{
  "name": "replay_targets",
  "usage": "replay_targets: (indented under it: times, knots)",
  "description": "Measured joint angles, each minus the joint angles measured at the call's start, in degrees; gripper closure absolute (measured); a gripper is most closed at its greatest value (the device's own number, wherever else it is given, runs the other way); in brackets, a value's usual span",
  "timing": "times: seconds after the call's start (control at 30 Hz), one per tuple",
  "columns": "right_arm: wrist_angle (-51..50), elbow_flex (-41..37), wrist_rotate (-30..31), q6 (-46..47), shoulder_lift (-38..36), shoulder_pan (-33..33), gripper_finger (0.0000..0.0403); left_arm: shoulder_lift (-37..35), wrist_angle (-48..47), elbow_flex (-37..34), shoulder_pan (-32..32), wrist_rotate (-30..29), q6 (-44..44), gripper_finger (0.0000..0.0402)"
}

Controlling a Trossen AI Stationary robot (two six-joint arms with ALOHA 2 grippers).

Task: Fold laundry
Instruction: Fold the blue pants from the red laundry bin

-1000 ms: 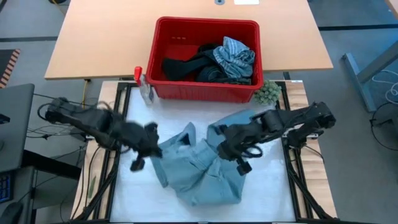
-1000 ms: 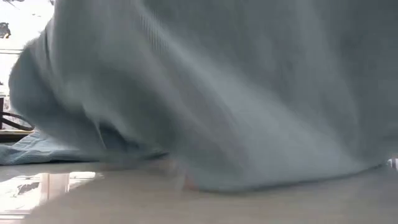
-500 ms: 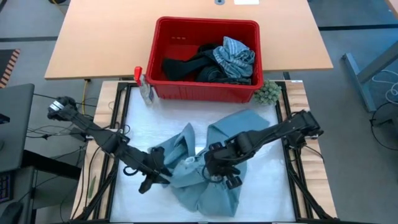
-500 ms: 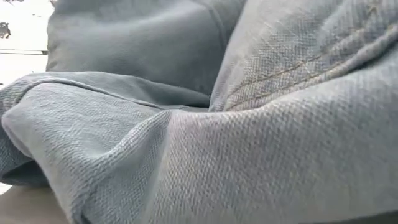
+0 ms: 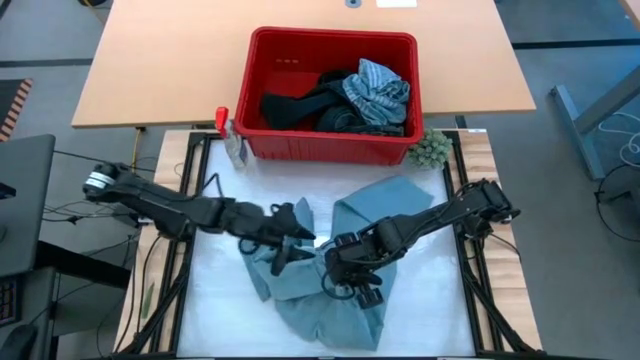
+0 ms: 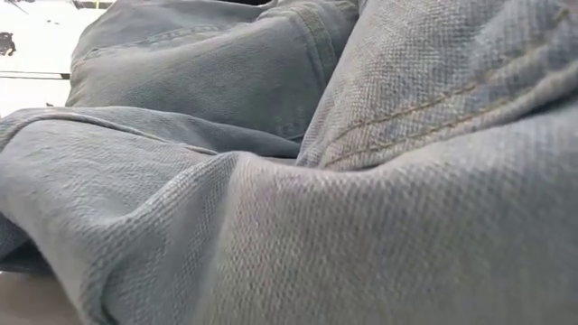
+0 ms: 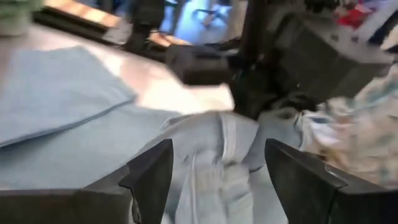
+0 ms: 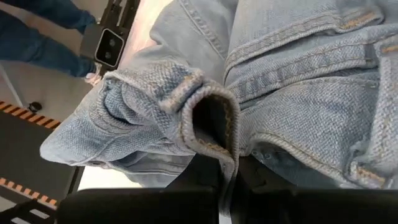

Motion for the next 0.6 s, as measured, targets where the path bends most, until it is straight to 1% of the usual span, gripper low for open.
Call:
replay_targets:
  times: [0.1, 0.17, 0.27, 0.47, 0.53, 0.6]
  knots:
    - [-0.3, 0.0, 1.3, 0.6, 0.0, 0.0, 0.0374, 3.8, 3.4, -0.1, 1.6, 7.9, 0.2, 0.0161]
    - [-0.7, 0.0, 1.4, 1.1, 0.0, 0.0, 0.0374, 5.0, 6.4, -0.2, 1.4, 9.6, 2.0, 0.0161]
    - [-0.9, 0.0, 1.5, 1.6, 0.0, 0.0, 0.0374, 5.4, 7.7, 0.0, 0.4, 7.4, 5.3, 0.0161]
    - [-0.6, 0.0, 2.8, 1.7, 0.0, 0.0, 0.0374, 5.7, 4.6, 0.0, -0.2, -2.0, 6.8, 0.0161]
    - [-0.2, 0.0, 2.9, 1.7, 0.0, 0.0, 0.0374, 5.7, 4.8, 0.0, -0.1, -3.9, 7.5, 0.0161]
    - [-0.2, 0.0, 2.9, 1.7, 0.0, 0.0, 0.0374, 5.6, 5.8, 0.0, -0.1, -4.3, 8.1, 0.0161]
